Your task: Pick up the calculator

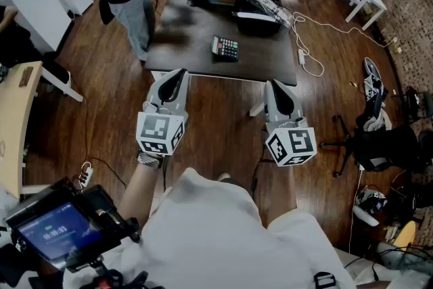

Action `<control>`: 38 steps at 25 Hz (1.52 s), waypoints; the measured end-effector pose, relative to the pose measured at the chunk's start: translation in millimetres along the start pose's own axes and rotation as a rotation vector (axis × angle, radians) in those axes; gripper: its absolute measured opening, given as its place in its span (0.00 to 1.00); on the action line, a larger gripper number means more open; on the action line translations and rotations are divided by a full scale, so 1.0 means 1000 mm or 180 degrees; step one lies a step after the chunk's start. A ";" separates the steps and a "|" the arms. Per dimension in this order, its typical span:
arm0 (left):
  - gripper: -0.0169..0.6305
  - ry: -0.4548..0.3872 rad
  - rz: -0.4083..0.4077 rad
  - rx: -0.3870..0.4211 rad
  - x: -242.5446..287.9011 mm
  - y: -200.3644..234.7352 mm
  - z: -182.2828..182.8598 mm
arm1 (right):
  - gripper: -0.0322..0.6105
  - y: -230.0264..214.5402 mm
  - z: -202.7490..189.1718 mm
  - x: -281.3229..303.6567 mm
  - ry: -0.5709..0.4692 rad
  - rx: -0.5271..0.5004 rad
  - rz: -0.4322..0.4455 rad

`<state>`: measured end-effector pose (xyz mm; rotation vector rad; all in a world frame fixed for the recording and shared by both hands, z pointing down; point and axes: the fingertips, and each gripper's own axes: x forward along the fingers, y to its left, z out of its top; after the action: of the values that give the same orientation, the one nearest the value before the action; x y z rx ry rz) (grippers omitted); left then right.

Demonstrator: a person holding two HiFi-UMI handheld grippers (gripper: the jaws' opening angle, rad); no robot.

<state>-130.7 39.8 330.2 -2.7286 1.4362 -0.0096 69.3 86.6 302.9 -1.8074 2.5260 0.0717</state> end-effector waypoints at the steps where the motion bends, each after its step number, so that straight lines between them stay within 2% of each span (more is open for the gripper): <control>1: 0.03 0.0012 -0.0021 0.0025 -0.001 -0.003 -0.001 | 0.05 0.001 -0.002 -0.001 0.0007 0.0000 -0.0014; 5: 0.03 0.0026 -0.0086 0.0110 -0.007 -0.009 -0.006 | 0.05 0.007 -0.005 -0.006 0.0022 -0.0037 -0.0027; 15: 0.03 0.0028 -0.0105 0.0110 0.007 -0.016 0.003 | 0.05 0.001 0.001 -0.007 0.0030 -0.0052 -0.0014; 20: 0.03 0.0133 -0.0055 0.0057 0.016 -0.001 -0.001 | 0.05 0.004 0.003 0.010 -0.0022 -0.0061 -0.0006; 27: 0.04 0.0198 -0.0016 0.0000 0.071 0.024 -0.018 | 0.05 -0.029 -0.018 0.071 0.0011 0.0013 0.0052; 33: 0.03 0.0118 -0.0083 0.0103 0.125 0.015 -0.010 | 0.05 -0.062 -0.010 0.109 -0.0016 -0.0010 0.0184; 38: 0.03 0.0107 -0.0111 0.0083 0.159 0.005 -0.010 | 0.05 -0.083 -0.015 0.131 0.0017 0.0009 0.0291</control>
<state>-45.4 -94.3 336.8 -2.7450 1.3865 -0.0756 105.6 -64.5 309.0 -1.6929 2.6101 0.0660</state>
